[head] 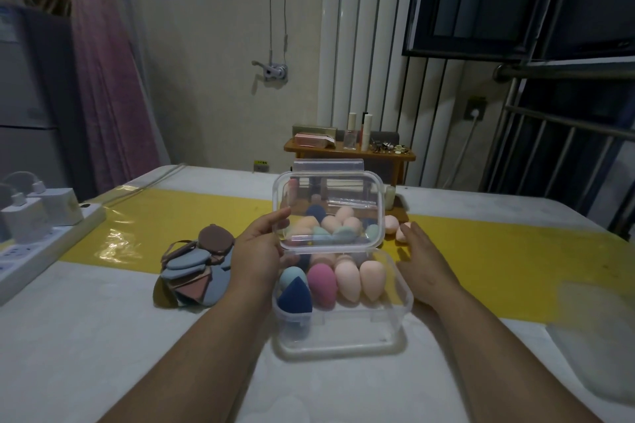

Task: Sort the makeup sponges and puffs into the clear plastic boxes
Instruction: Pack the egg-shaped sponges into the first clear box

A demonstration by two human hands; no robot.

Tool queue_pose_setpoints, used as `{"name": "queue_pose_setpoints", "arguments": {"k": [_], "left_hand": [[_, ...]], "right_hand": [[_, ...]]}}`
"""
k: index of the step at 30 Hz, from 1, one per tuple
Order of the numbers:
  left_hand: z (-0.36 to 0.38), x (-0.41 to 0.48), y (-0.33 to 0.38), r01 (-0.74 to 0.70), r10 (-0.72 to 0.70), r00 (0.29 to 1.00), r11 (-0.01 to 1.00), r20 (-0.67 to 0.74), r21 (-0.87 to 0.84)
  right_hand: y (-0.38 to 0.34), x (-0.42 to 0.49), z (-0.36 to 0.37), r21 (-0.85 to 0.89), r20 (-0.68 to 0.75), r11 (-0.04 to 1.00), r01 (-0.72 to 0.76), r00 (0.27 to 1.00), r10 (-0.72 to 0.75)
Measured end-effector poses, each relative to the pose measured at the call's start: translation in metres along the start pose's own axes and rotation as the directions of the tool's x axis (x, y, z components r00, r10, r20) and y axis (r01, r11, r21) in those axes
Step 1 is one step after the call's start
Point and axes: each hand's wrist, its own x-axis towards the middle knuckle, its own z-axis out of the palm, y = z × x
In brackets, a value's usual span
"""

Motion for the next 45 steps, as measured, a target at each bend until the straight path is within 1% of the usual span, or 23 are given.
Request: {"name": "queue_pose_setpoints", "arguments": {"k": [2,4,8,11,16,21,26,31,35,37,39,41,43,45], "left_hand": [[0.000,0.002,0.000,0.007,-0.007,1.000,1.000,-0.001,-0.003],[0.000,0.002,-0.001,0.017,-0.017,1.000,1.000,-0.002,-0.007],[-0.001,0.003,-0.003,0.016,-0.016,1.000,1.000,0.005,0.005],[-0.001,0.003,-0.003,0.007,-0.008,1.000,1.000,0.010,0.023],[-0.001,0.004,-0.004,0.004,-0.005,1.000,1.000,0.020,0.023],[0.000,0.002,-0.003,0.011,-0.011,0.999,1.000,0.031,0.004],[0.000,0.001,-0.001,0.015,-0.015,0.999,1.000,0.032,-0.009],[0.001,0.000,0.000,0.014,-0.014,0.999,1.000,0.035,-0.010],[0.002,-0.002,0.001,0.012,-0.011,0.999,1.000,0.033,-0.012],[0.002,-0.003,0.002,0.011,-0.010,0.999,1.000,0.032,-0.011],[0.002,-0.004,0.002,0.009,-0.009,1.000,1.000,0.028,-0.012],[0.003,-0.005,0.002,0.008,-0.007,1.000,1.000,0.027,-0.027],[0.004,-0.005,0.003,0.001,0.000,1.000,1.000,0.029,-0.031],[0.003,-0.005,0.003,-0.006,0.007,0.999,1.000,0.033,-0.025]], "right_hand": [[0.002,0.002,0.003,-0.058,0.060,0.998,-0.003,0.998,0.006],[0.000,0.003,0.002,-0.124,0.092,0.992,-0.024,0.995,0.036],[-0.008,0.003,-0.003,-0.274,0.092,0.960,-0.055,0.992,0.083],[-0.011,0.003,-0.001,-0.286,0.079,0.956,-0.065,0.993,0.091],[-0.011,0.003,-0.002,-0.268,0.032,0.955,-0.128,0.990,0.141],[-0.010,-0.003,-0.007,-0.176,-0.047,0.965,-0.192,0.981,0.186],[-0.007,-0.004,-0.008,-0.118,-0.104,0.982,-0.149,0.985,0.137],[-0.004,-0.011,-0.019,0.168,-0.224,0.976,-0.137,0.959,0.174],[-0.019,-0.023,-0.041,0.318,-0.334,0.947,-0.051,0.928,0.162],[-0.030,-0.028,-0.049,0.364,-0.371,0.931,0.031,0.922,0.114],[-0.040,-0.032,-0.054,0.358,-0.407,0.925,0.128,0.913,0.031],[-0.052,-0.038,-0.059,0.349,-0.413,0.915,0.203,0.910,-0.045],[-0.064,-0.046,-0.063,0.390,-0.378,0.880,0.270,0.919,-0.114],[-0.073,-0.053,-0.064,0.457,-0.281,0.834,0.309,0.940,-0.194]]}}
